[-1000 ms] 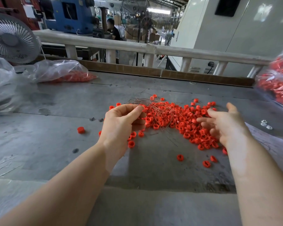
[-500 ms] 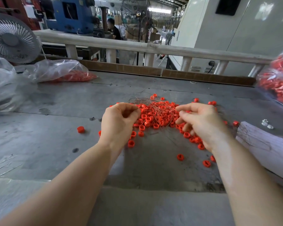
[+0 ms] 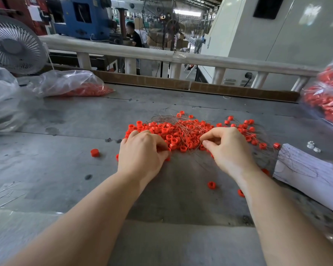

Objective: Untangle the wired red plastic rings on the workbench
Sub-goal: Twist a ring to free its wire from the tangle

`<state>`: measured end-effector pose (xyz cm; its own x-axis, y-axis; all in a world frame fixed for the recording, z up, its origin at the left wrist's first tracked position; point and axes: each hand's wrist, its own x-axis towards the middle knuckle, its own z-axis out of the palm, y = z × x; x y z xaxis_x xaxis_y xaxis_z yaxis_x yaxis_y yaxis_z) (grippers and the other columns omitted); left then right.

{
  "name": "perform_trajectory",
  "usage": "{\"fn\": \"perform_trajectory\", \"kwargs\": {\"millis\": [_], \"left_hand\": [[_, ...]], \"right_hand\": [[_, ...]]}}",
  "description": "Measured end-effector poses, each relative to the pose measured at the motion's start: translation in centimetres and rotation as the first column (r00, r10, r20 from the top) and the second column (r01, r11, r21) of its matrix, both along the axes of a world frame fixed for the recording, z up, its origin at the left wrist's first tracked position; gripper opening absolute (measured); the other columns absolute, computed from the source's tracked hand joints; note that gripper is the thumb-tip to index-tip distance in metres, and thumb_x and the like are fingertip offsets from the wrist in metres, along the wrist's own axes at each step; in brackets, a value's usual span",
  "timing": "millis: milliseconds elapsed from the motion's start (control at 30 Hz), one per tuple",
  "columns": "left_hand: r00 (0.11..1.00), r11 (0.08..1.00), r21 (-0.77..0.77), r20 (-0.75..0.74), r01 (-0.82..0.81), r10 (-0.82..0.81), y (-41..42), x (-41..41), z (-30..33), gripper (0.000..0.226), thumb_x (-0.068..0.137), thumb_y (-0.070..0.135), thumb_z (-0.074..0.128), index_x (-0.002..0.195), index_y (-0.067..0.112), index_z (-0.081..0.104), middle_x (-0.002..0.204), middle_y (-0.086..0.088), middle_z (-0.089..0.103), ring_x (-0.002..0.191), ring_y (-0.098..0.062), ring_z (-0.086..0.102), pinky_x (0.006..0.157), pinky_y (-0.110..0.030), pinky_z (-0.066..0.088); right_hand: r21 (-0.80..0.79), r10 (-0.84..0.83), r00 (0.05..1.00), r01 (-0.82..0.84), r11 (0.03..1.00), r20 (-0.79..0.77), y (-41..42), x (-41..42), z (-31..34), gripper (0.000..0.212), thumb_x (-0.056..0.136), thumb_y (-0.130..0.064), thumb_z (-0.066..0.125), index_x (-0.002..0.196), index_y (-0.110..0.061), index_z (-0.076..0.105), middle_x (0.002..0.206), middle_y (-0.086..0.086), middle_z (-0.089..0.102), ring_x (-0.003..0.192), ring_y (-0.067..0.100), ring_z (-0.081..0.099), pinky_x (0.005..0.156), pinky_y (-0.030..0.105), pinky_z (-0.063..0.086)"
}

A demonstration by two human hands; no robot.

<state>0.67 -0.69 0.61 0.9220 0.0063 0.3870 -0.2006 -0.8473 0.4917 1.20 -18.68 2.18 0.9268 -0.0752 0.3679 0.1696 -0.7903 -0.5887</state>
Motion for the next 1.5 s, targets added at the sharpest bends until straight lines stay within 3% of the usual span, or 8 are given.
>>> {"fn": "perform_trajectory", "kwargs": {"millis": [367, 500, 667, 800, 933, 1067, 1267, 1500], "left_hand": [[1.000, 0.997, -0.076, 0.023, 0.008, -0.006, -0.2, 0.3, -0.3, 0.008, 0.082, 0.029, 0.068, 0.089, 0.030, 0.073, 0.099, 0.007, 0.065, 0.107, -0.019, 0.049, 0.089, -0.031, 0.028], [0.998, 0.995, -0.084, 0.049, 0.047, -0.043, -0.3, 0.3, -0.3, 0.008, 0.081, 0.025, 0.070, 0.087, 0.027, 0.074, 0.093, 0.007, 0.064, 0.102, -0.020, 0.052, 0.092, -0.033, 0.035], [0.981, 0.963, -0.199, 0.109, 0.181, -0.162, -0.7, 0.1, 0.0, 0.018, 0.087, 0.018, 0.065, 0.102, 0.021, 0.073, 0.093, 0.010, 0.067, 0.088, -0.003, 0.054, 0.071, -0.004, 0.033], [0.941, 0.802, -0.501, 0.094, 0.327, -0.325, -1.2, -0.4, 0.6, 0.021, 0.090, 0.011, 0.061, 0.107, 0.019, 0.071, 0.090, 0.018, 0.068, 0.077, 0.012, 0.058, 0.075, -0.004, 0.043], [0.907, 0.522, -0.806, 0.043, 0.278, -0.418, -0.9, -0.5, 1.0, 0.017, 0.085, 0.001, 0.064, 0.087, 0.017, 0.071, 0.069, 0.008, 0.072, 0.065, 0.000, 0.065, 0.062, -0.012, 0.050], [0.959, 0.505, -0.845, 0.030, 0.176, -0.284, -0.4, -0.1, 0.8, 0.024, 0.085, -0.005, 0.062, 0.079, 0.016, 0.069, 0.063, 0.005, 0.069, 0.059, -0.004, 0.063, 0.062, -0.015, 0.052], [0.973, 0.484, -0.861, 0.053, 0.159, -0.226, -0.4, 0.1, 0.9, 0.025, 0.087, -0.005, 0.059, 0.083, 0.018, 0.068, 0.070, 0.002, 0.069, 0.058, -0.003, 0.063, 0.061, -0.012, 0.051], [0.974, 0.529, -0.830, 0.068, 0.176, -0.218, -0.6, 0.0, 1.0, 0.027, 0.087, -0.005, 0.059, 0.085, 0.021, 0.066, 0.074, 0.001, 0.068, 0.058, 0.000, 0.062, 0.061, -0.011, 0.050]], "right_hand": [[-0.377, 0.114, 0.993, -0.110, 0.920, -0.011, 2.4, 0.0, -1.2, 0.017, 0.087, -0.020, 0.064, 0.102, -0.021, 0.071, 0.098, 0.000, 0.056, 0.103, 0.020, 0.049, 0.088, 0.030, 0.037], [-0.339, 0.120, 0.993, -0.110, 0.934, 0.008, 2.3, -0.2, -1.1, 0.005, 0.084, -0.015, 0.067, 0.087, -0.018, 0.070, 0.089, -0.005, 0.048, 0.099, 0.018, 0.049, 0.082, 0.028, 0.035], [-0.116, 0.204, 0.969, -0.188, 0.975, 0.138, 2.3, -0.5, -0.5, 0.012, 0.080, 0.000, 0.067, 0.083, -0.011, 0.071, 0.084, -0.002, 0.054, 0.088, 0.020, 0.054, 0.079, 0.030, 0.042], [-0.050, 0.299, 0.911, -0.297, 0.954, 0.283, 2.7, -1.0, 0.0, 0.017, 0.077, 0.009, 0.065, 0.083, -0.006, 0.070, 0.085, 0.004, 0.061, 0.084, 0.023, 0.060, 0.079, 0.036, 0.049], [0.002, 0.309, 0.877, -0.333, 0.943, 0.369, 2.9, -1.1, -0.1, 0.014, 0.074, 0.005, 0.069, 0.082, -0.006, 0.072, 0.080, -0.005, 0.063, 0.078, 0.014, 0.062, 0.077, 0.022, 0.047], [0.103, 0.196, 0.930, -0.238, 0.966, 0.312, 2.6, -0.8, -0.2, 0.016, 0.077, 0.002, 0.070, 0.085, -0.012, 0.072, 0.074, -0.012, 0.062, 0.066, -0.002, 0.055, 0.069, 0.010, 0.043], [-0.068, 0.091, 0.987, -0.082, 0.994, 0.130, 2.3, -0.5, -0.9, 0.007, 0.082, -0.008, 0.068, 0.085, -0.013, 0.071, 0.086, -0.002, 0.062, 0.084, 0.016, 0.056, 0.080, 0.031, 0.045], [-0.299, -0.037, 0.999, 0.030, 0.954, -0.020, 2.3, -0.2, -1.2, 0.024, 0.083, -0.042, 0.066, 0.074, -0.020, 0.063, 0.083, -0.005, 0.046, 0.096, 0.019, 0.052, 0.083, 0.030, 0.036]]}}
